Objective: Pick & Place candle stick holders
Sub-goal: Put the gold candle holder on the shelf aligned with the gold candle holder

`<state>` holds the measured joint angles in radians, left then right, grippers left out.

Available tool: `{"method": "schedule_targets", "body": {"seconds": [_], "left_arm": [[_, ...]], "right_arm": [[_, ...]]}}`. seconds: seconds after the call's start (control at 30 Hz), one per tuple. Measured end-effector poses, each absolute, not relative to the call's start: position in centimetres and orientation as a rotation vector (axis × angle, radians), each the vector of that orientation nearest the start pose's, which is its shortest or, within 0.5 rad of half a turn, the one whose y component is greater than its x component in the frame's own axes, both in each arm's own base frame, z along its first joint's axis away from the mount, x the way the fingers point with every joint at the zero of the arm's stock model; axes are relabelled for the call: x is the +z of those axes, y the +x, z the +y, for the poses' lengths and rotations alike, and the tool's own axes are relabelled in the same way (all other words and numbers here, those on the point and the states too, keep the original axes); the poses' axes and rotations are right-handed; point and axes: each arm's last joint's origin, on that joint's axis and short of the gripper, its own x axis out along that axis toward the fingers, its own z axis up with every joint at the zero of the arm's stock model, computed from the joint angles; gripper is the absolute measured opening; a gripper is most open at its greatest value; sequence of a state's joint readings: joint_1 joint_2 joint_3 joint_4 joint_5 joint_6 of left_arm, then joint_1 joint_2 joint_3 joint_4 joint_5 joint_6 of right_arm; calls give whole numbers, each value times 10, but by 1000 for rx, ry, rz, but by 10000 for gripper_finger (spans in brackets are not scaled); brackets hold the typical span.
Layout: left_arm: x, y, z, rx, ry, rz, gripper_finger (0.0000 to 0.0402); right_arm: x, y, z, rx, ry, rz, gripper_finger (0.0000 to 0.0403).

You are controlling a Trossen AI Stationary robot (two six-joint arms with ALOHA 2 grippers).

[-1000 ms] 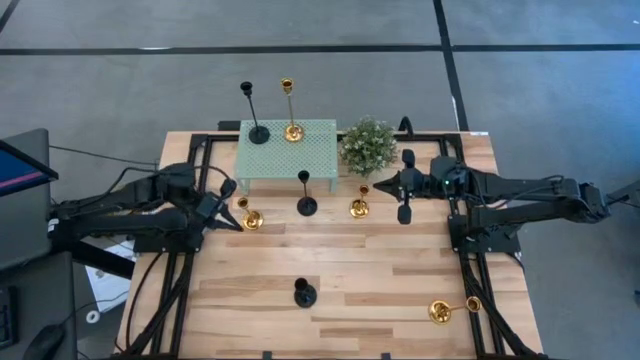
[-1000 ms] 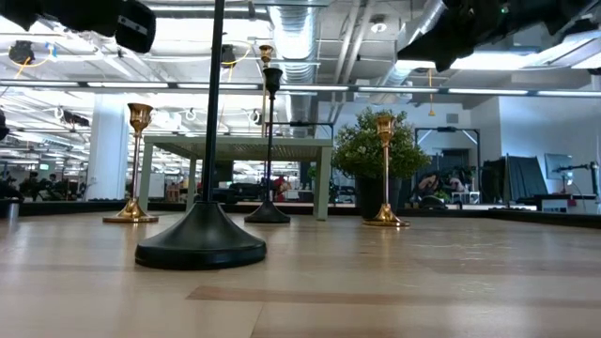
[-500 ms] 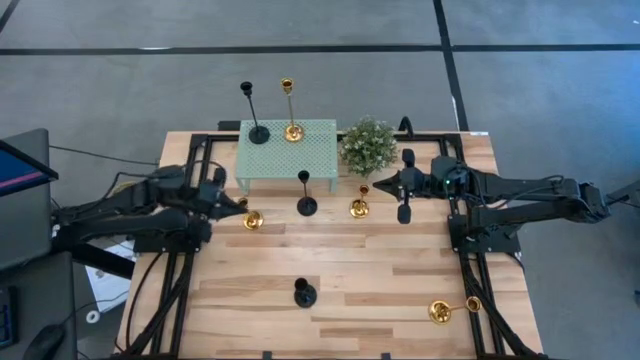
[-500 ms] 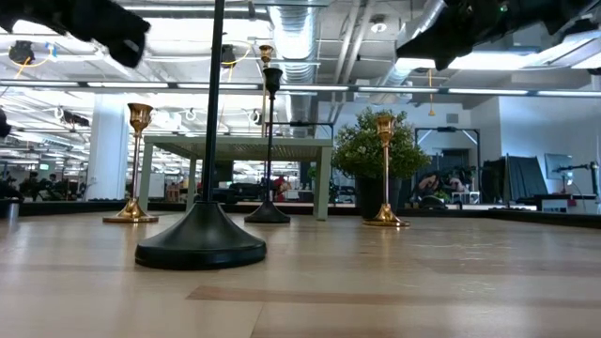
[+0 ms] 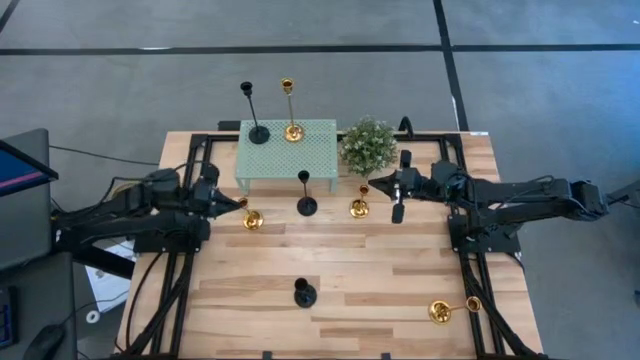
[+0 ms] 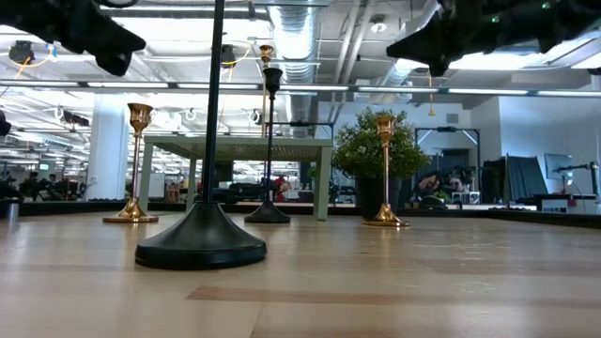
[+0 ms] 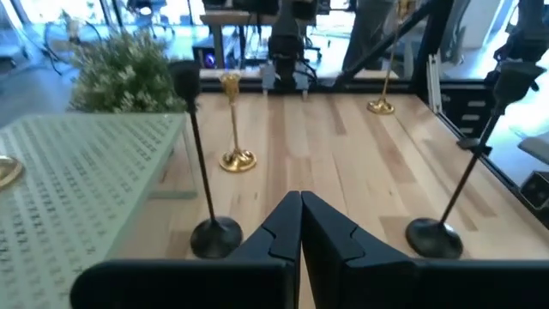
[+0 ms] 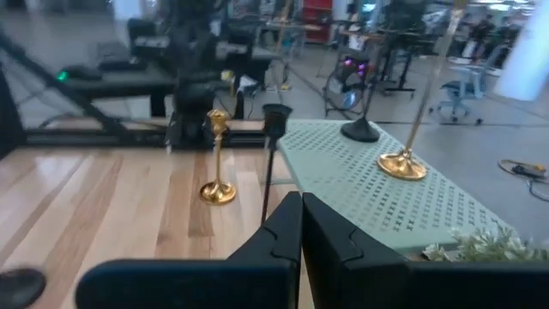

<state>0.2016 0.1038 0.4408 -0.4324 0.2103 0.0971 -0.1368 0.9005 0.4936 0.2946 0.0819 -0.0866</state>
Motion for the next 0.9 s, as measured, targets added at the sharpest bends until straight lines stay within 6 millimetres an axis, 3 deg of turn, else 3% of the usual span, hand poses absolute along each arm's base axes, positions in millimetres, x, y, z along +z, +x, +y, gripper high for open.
{"method": "schedule_targets", "body": {"seconds": [0.37, 0.67, 0.9], "left_arm": [[261, 84, 11, -20, 36, 125, 10], [282, 106, 15, -14, 81, -57, 10], [277, 120, 18, -16, 49, -8, 5]], "right_arm": [[252, 205, -31, -214, -40, 120, 0], [250, 207, -31, -213, -39, 132, 0], [242, 213, -32, -214, -20, 169, 0]]}}
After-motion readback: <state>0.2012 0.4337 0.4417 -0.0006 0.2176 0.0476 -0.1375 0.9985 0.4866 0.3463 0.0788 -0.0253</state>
